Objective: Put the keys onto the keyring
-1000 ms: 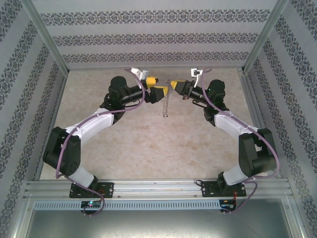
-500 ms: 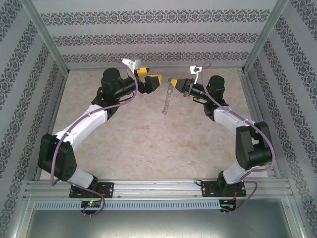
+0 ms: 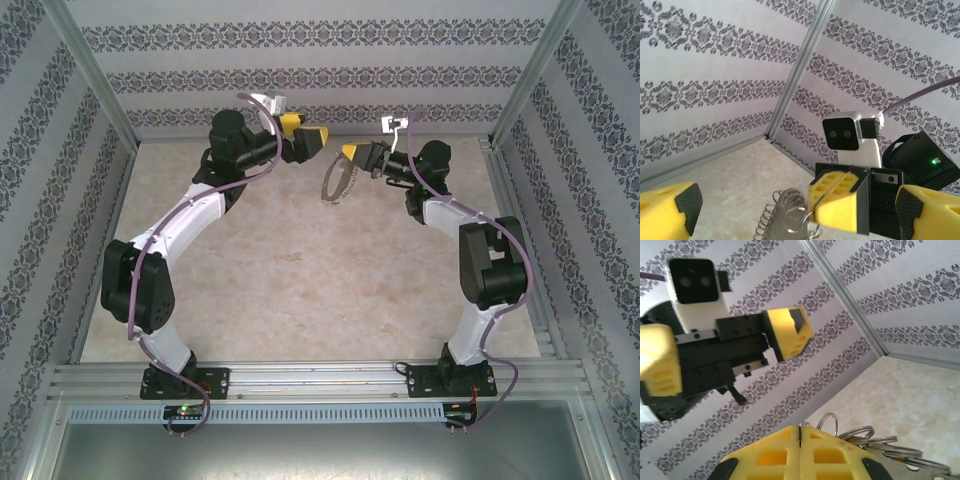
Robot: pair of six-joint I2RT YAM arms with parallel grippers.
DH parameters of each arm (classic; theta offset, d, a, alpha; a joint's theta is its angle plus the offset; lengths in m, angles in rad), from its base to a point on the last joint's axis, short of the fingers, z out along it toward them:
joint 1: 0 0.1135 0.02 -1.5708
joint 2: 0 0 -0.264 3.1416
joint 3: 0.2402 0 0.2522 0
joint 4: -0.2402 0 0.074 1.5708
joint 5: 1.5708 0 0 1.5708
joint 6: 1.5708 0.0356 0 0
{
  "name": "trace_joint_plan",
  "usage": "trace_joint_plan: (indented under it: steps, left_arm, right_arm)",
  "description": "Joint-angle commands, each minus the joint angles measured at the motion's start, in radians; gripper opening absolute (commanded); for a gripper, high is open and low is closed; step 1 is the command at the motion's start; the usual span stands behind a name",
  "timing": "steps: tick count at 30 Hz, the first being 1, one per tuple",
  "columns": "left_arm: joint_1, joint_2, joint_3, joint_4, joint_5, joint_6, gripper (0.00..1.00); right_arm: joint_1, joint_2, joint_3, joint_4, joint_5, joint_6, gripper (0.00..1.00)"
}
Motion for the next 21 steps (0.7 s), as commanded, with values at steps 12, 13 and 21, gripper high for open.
trace_joint_plan:
  steps: [12, 13, 21]
  left_arm:
    - [0.061, 0.130, 0.077, 0.226, 0.287, -0.452, 1.00]
    - [0.061, 0.130, 0.071, 0.221, 0.285, -0.461, 1.00]
    - [0.036, 0.096, 0.031, 0.021, 0.192, -0.349, 1.00]
  right_arm:
    - [-0.026, 0.070, 0.070, 0.266, 0.150, 0.312, 0.00]
    - [-0.026, 0.071, 0.062, 0.269, 0.169, 0.328, 0.00]
    - [-0.015, 0.103, 0.060, 0.261, 0.200, 0.368, 0.00]
